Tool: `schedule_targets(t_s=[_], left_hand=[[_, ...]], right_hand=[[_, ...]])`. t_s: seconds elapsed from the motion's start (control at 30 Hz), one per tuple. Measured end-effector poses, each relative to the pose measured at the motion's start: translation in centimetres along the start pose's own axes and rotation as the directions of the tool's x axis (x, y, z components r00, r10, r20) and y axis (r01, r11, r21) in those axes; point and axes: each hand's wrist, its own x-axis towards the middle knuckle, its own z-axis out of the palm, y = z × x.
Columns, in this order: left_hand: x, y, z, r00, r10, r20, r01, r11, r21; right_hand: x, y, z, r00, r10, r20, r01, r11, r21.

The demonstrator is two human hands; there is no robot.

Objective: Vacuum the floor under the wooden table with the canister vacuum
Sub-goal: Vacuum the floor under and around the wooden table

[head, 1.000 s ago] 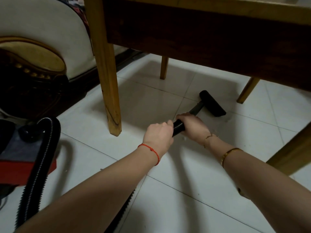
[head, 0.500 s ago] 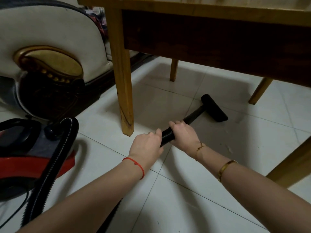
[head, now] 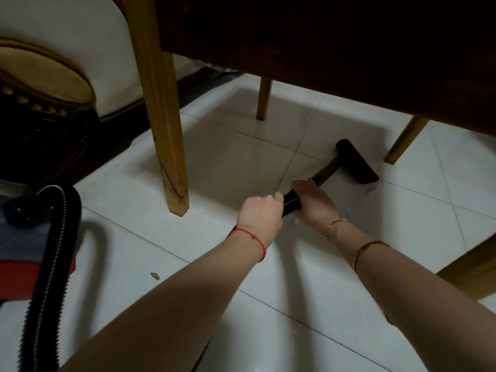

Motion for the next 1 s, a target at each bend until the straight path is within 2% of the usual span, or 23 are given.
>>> schedule_targets(t_s=[0.17, 0.37, 0.7, 1.0], left_hand=[[1.9, 1.6, 0.2, 1.000, 0.015, 0.003, -0.015, 0.999, -0.033], [1.6, 1.2, -0.4, 1.000, -0.004, -0.015, 0.003, 0.999, -0.034], [-5.4, -3.4, -1.8, 0.997, -0.054, -0.052, 0.053, 0.998, -0.029], [-13.5, -7.8, -4.8, 0.989, -0.145, -0.040, 0.144, 0.989, -0.016]], right_hand=[[0.9, 2.7, -0.2, 1.000, 0.011, 0.012, -0.011, 1.000, 0.018], [0.6, 2.0, -0.7, 1.000, -0.009, -0.016, 0.010, 0.998, 0.054], [-1.3, -5.3, -1.0, 0.960, -0.278, -0.028, 0.279, 0.951, 0.134], [-4.1, -13.4, -1.4, 0.901, -0.432, -0.029, 0.433, 0.898, 0.081]])
